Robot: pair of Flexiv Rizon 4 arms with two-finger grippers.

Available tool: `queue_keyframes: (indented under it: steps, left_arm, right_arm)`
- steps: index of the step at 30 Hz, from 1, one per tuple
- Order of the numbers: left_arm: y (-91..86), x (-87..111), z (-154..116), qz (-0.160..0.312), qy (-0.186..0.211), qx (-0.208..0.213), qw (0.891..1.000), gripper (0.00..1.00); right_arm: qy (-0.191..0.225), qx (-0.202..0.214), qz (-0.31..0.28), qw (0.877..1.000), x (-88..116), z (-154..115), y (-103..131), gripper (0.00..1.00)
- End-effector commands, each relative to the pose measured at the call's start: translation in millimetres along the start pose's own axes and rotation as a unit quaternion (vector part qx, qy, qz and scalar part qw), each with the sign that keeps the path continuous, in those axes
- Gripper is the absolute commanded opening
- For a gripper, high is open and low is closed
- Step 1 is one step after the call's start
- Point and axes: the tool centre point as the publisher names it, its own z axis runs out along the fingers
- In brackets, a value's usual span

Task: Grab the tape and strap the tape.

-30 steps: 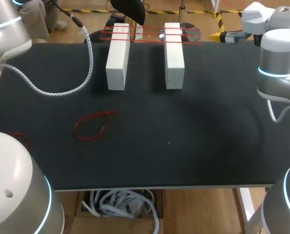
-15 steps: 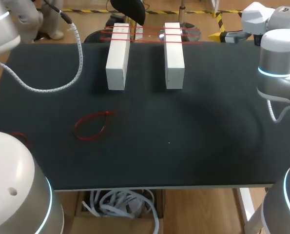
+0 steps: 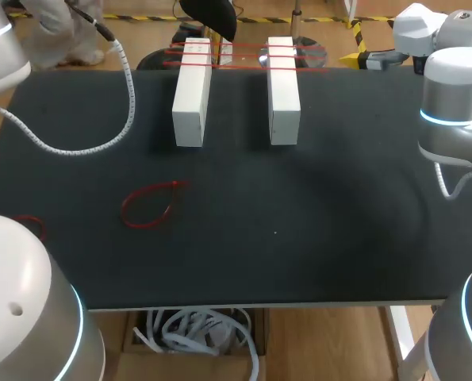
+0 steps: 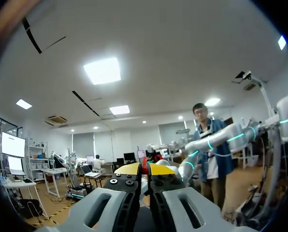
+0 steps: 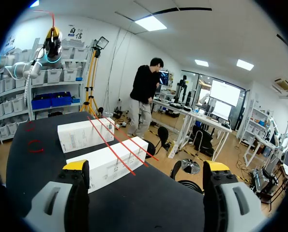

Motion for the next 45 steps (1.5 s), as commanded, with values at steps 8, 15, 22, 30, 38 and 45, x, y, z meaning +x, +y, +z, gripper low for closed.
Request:
queue_keyframes:
  steps: [8, 15, 22, 30, 38, 45]
  left_arm:
    - [1.0, -1.0, -1, 0.0, 0.002, 0.001, 1.0, 0.0]
    - [1.0, -1.0, -1, 0.0, 0.002, 0.001, 1.0, 0.0]
    - [1.0, -1.0, -1, 0.0, 0.002, 0.001, 1.0, 0.0]
    - [1.0, -1.0, -1, 0.0, 0.002, 0.001, 1.0, 0.0]
    - [1.0, -1.0, -1, 0.0, 0.002, 0.001, 1.0, 0.0]
    - [1.0, -1.0, -1, 0.0, 0.002, 0.001, 1.0, 0.0]
  right_arm:
    - [0.0, 0.0, 0.0, 1.0, 0, 0, 0, 1.0]
    - [0.0, 0.0, 0.0, 1.0, 0, 0, 0, 1.0]
    - [0.0, 0.0, 0.0, 1.0, 0, 0, 0, 1.0]
    - [-0.016, -0.058, 0.102, 0.993, 3, -6, 8, 1.0]
    - [-0.037, -0.124, 0.269, 0.955, 22, -38, 8, 1.0]
    - [-0.063, -0.167, 0.416, 0.892, 29, -59, 12, 1.0]
